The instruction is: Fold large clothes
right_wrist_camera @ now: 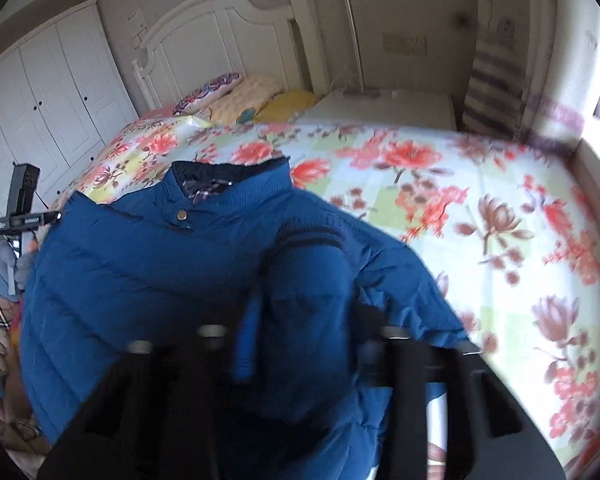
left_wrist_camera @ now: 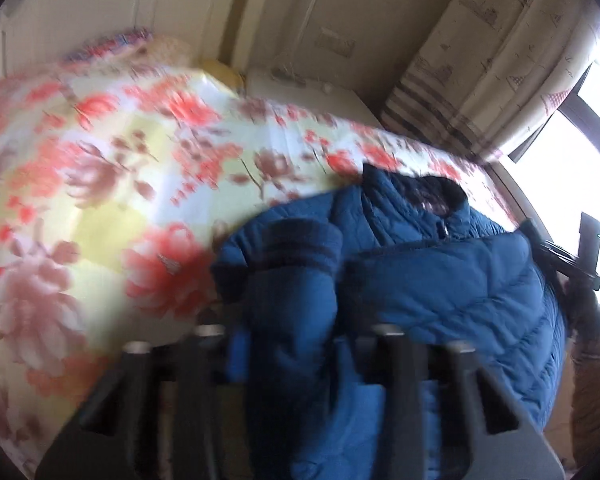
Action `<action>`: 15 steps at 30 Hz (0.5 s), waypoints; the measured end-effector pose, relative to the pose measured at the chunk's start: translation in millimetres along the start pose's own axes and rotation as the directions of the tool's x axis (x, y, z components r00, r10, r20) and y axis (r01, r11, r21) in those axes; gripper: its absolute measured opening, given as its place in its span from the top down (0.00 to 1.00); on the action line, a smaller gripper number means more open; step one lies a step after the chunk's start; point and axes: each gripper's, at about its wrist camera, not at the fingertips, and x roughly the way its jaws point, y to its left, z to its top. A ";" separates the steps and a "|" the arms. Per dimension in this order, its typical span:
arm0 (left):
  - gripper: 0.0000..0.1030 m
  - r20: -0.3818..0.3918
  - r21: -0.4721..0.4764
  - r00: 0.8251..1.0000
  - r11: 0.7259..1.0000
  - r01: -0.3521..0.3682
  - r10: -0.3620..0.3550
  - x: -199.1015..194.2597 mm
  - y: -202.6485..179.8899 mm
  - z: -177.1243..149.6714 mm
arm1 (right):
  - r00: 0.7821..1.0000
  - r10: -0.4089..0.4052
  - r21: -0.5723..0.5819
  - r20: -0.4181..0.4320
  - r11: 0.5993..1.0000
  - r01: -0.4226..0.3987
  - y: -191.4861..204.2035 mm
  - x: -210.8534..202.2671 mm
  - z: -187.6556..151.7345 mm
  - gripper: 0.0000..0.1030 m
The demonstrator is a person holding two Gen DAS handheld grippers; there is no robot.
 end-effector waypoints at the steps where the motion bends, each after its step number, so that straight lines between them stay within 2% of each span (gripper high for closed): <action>1: 0.84 0.059 0.006 0.998 1.000 -0.002 0.002 -20.0 -8.2 -2.8 | 0.999 -0.016 -0.031 0.050 0.999 0.017 10.3 -20.6 -1.4 0.82; 4: 0.85 0.164 0.085 0.986 0.996 -0.013 -0.001 -73.2 -39.8 -4.8 | 0.988 -0.041 -0.056 0.146 0.997 0.050 26.7 -73.8 1.0 0.84; 5: 0.85 0.179 0.105 0.984 0.994 -0.017 -0.002 -84.7 -47.5 2.6 | 0.985 -0.051 -0.054 0.167 0.997 0.061 27.1 -84.8 6.4 0.84; 7: 0.84 0.168 0.109 0.986 0.994 -0.021 0.002 -91.5 -57.0 37.5 | 0.980 -0.068 -0.001 0.185 0.998 0.070 15.1 -97.3 33.9 0.84; 9: 0.83 0.121 0.121 0.991 0.990 -0.078 0.063 -67.1 -62.2 87.8 | 0.982 -0.113 0.072 0.154 0.992 0.103 -6.1 -80.2 67.7 0.84; 11: 0.81 0.063 0.106 0.992 0.988 -0.116 0.110 -30.0 -59.9 122.3 | 0.982 -0.172 0.130 0.072 0.978 0.162 -24.3 -43.1 85.0 0.84; 12: 0.81 0.036 0.093 0.992 0.988 -0.127 0.124 -14.3 -57.4 131.9 | 0.981 -0.191 0.152 0.029 0.971 0.185 -30.7 -24.4 85.1 0.84; 13: 0.81 -0.006 0.088 0.986 0.983 -0.164 0.165 17.9 -54.5 140.1 | 0.977 -0.213 0.163 -0.021 0.963 0.214 -36.9 -1.5 83.5 0.84; 15: 0.81 -0.070 0.077 0.974 0.975 -0.210 0.215 59.9 -47.3 135.8 | 0.969 -0.220 0.201 -0.111 0.950 0.238 -49.3 40.1 69.9 0.84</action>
